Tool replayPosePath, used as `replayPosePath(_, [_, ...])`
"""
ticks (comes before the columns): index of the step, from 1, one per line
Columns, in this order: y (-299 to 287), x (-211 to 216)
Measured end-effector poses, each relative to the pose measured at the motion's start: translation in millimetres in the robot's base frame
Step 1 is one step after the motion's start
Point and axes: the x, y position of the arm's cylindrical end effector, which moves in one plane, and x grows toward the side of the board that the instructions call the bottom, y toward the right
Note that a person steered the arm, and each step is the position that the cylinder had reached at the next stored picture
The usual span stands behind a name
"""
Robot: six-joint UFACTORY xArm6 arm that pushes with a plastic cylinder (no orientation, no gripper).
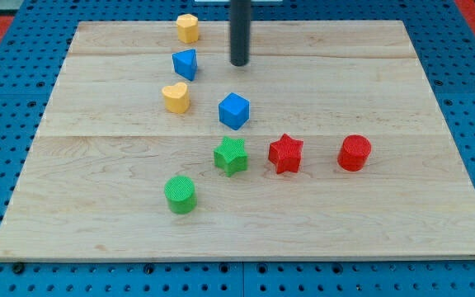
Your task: Push the blue triangle closer to the yellow heart
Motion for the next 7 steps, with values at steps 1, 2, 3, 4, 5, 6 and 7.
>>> replayPosePath(1, [-72, 2])
replayPosePath(2, [-81, 18])
replayPosePath(3, [-53, 40])
replayPosePath(4, [-21, 78])
replayPosePath(5, [-29, 117])
replayPosePath(6, [-59, 149])
replayPosePath(7, [-6, 143])
